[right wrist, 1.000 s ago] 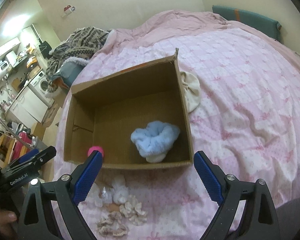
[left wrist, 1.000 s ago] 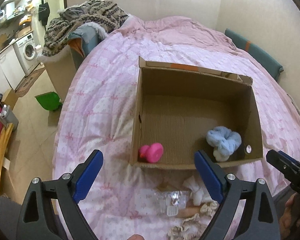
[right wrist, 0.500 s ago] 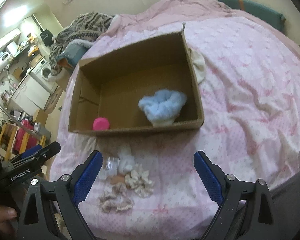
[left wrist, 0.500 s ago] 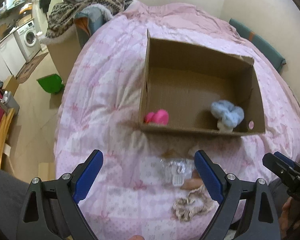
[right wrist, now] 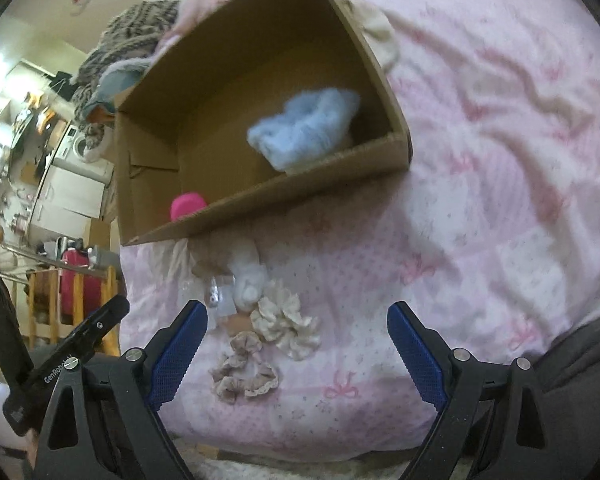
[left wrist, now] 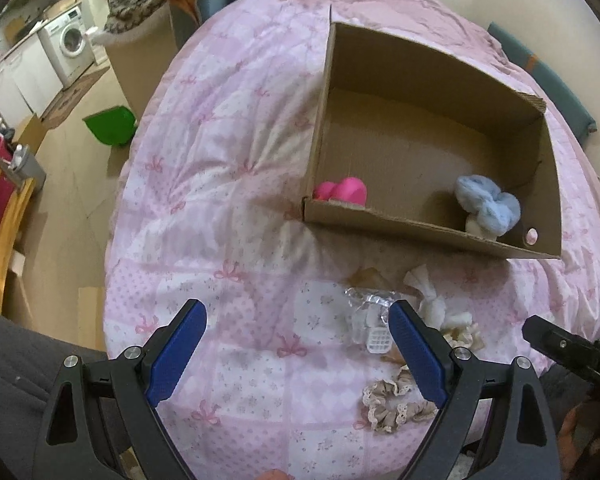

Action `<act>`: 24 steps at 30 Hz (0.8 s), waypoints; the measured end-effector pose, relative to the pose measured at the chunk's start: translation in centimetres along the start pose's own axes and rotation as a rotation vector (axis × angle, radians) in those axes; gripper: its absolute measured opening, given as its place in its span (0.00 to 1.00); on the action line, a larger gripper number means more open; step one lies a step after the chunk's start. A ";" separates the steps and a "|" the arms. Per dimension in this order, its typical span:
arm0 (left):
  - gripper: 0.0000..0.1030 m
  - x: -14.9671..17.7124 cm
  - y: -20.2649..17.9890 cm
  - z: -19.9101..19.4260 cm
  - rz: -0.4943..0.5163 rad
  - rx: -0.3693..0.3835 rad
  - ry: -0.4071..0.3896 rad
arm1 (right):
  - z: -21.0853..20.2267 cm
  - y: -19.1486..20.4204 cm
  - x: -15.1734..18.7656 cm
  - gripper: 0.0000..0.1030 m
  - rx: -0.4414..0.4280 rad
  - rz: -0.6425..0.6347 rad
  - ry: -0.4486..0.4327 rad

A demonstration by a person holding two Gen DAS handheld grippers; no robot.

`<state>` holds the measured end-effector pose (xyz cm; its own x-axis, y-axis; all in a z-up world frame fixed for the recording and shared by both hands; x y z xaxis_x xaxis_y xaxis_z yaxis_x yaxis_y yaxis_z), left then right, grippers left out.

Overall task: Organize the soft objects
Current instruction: 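Withdraw both tools from the box back toward the remaining items, then grasp the cream scrunchie with the right tool while the left tool grasps the beige lace scrunchie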

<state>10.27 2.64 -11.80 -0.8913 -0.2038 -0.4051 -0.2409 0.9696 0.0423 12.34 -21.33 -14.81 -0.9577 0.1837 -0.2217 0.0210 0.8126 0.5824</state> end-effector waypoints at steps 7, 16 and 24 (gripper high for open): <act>0.89 0.5 -0.7 0.4 0.009 0.012 0.027 | 4.6 -0.2 1.6 0.85 0.078 -0.040 0.149; 0.89 0.6 -1.3 0.2 0.022 0.025 0.027 | 8.1 1.4 3.1 0.58 0.167 -0.208 0.211; 0.89 0.6 -1.0 0.5 0.019 0.015 0.030 | 6.8 1.7 3.0 0.23 0.148 -0.214 0.197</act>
<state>10.13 1.57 -12.51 -0.9068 -0.1892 -0.3766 -0.2182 0.9753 0.0354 11.48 -15.60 -19.79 -0.9817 -0.0988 -0.1630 -0.1592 0.8953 0.4160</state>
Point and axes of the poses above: each gripper's, at about its wrist camera, not at the fingertips, and z roughly the way its jaws point, y to its left, x to its underside, the point moved 10 cm from there along z, roughly the way its jaws point, and after that the axes turned 7 degrees about -x, right-handed, at the moved point
